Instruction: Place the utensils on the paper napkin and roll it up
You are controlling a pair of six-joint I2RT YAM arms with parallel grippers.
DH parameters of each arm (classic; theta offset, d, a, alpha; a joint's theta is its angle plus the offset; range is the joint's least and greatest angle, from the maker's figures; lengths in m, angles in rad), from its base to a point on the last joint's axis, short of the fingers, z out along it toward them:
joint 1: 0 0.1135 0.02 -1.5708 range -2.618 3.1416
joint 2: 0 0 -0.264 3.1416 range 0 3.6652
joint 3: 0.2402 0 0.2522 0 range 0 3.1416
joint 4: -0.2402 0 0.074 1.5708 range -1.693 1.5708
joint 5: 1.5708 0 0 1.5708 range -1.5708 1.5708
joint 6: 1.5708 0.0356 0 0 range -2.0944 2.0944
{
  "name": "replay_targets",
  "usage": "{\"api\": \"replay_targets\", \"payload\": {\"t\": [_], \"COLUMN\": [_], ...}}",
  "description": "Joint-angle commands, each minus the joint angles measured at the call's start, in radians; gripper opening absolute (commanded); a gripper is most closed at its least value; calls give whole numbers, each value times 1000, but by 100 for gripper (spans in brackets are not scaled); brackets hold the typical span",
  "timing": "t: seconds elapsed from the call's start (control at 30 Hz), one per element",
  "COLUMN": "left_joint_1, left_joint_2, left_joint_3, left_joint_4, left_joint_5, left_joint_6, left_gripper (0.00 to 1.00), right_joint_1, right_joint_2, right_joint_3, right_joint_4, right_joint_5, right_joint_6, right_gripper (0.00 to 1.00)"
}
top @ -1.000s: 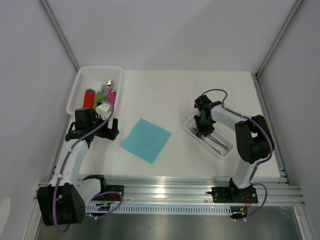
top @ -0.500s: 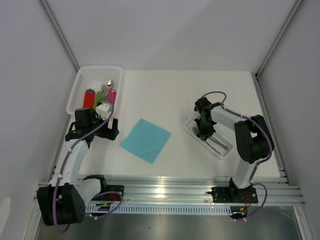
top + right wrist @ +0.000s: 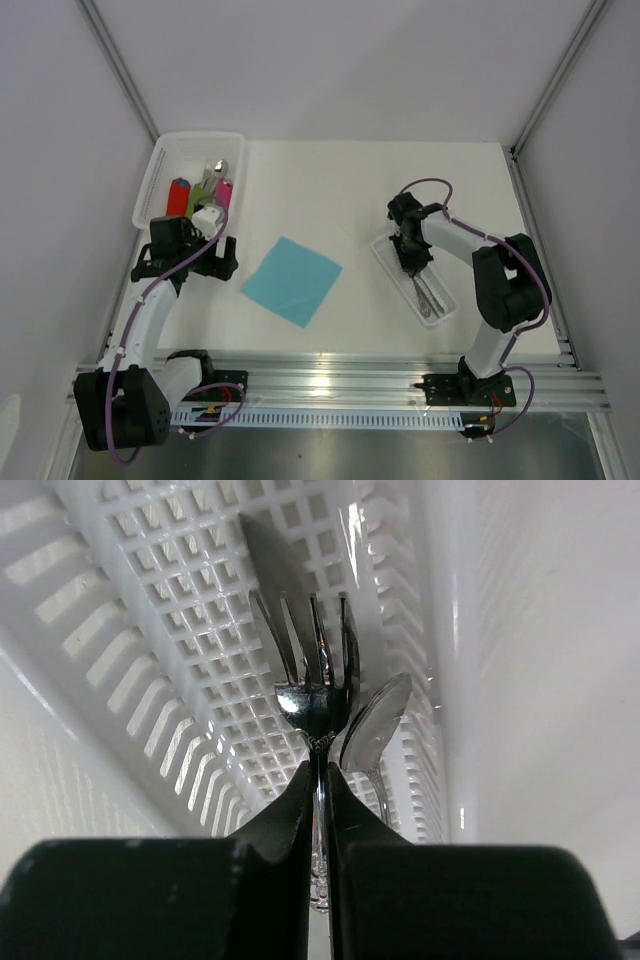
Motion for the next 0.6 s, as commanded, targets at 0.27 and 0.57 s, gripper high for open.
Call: {"api": "replay_targets", "payload": {"t": [0.27,0.57], "left_joint_1": [7,8], "left_joint_2": [8,19], "left_joint_3": [-1,-4], "left_joint_4": [20,32], "left_joint_5": [-6,-32], "left_joint_6": [10,0], "left_gripper": [99,99], "right_joint_1": [61,287], "right_joint_2": [-141,-161], "right_joint_3": [152,258], "right_joint_4": [-2,111], "right_joint_5": [132,41], "right_joint_6": [-13,256], "right_gripper": [0,0]}}
